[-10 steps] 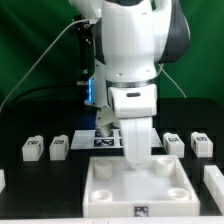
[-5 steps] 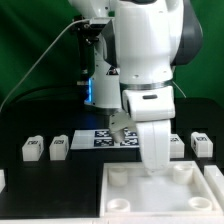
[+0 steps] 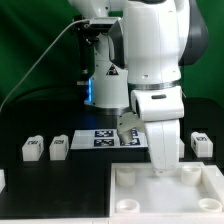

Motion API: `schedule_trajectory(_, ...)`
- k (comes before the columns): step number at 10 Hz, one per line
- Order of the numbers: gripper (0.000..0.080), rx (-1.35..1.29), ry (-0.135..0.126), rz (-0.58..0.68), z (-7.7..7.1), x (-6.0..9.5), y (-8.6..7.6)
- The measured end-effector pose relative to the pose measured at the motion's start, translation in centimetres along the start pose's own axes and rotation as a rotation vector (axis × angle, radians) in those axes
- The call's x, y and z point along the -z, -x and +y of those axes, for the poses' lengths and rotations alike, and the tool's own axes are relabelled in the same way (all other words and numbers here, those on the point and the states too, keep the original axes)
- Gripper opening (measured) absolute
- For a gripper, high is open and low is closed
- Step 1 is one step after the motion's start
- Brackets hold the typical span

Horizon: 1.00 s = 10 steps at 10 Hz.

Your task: Assemble one leg

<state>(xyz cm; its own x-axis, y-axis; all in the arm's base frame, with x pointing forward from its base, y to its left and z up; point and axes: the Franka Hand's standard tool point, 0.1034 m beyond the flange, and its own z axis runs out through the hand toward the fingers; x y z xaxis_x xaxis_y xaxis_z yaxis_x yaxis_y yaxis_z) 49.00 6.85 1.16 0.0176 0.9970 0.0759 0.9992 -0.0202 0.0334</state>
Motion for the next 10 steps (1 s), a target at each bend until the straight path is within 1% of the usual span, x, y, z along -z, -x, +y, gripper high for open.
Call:
schedule_trajectory(2, 0.0074, -0.003, -0.002, 0.000, -0.03, -0.04, 0.04)
schedule_trajectory(3, 0.0264, -0.004, -0.002, 0.000, -0.04, -0.04, 0.06)
schedule_trajectory(4, 0.0401, -0.004, -0.002, 0.000, -0.04, -0.05, 0.08)
schedule_trajectory(5, 0.0562, -0.005, -0.002, 0.000, -0.04, -0.06, 0.09)
schedule_trajectory(6, 0.0562, -0.005, -0.002, 0.000, -0.04, -0.06, 0.10)
schedule_trajectory(7, 0.0630, -0.005, -0.002, 0.000, -0.04, -0.06, 0.12)
schedule_trajectory(10, 0.0645, -0.006, -0.002, 0.000, -0.04, -0.07, 0.15)
